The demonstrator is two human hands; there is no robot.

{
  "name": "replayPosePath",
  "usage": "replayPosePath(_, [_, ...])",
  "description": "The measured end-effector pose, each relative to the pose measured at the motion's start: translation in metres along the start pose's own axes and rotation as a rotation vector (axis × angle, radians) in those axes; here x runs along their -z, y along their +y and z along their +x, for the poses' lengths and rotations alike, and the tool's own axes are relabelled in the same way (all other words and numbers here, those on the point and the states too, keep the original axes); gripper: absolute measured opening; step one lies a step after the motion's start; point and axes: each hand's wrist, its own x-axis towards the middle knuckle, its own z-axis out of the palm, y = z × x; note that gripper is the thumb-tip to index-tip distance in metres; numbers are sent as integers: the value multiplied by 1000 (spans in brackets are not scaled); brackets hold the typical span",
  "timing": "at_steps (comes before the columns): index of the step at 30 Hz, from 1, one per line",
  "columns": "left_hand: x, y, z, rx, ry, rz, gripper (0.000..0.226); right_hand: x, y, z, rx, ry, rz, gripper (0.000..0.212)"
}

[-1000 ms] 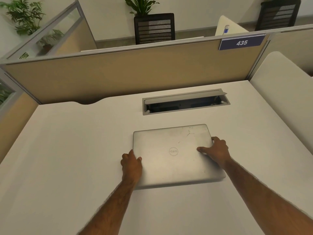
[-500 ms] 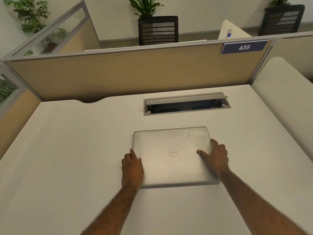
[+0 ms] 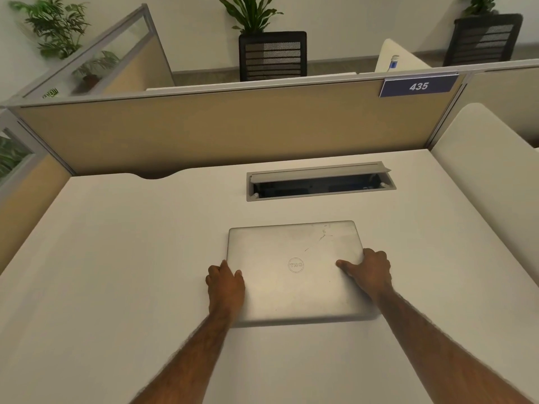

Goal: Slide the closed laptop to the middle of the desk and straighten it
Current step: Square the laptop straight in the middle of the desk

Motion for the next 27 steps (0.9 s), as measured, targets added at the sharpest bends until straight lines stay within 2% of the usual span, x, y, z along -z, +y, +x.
replayPosePath(7, [5, 0, 18, 149, -48, -241, 55, 1, -6, 6, -72, 13, 139, 81])
replayPosePath(14, [8, -9, 22, 135, -53, -347, 50, -2, -7, 7, -62, 31, 183, 80])
replayPosePath(27, [41, -45, 30, 146, -36, -335, 50, -30, -34, -15, -8, 21, 236, 76])
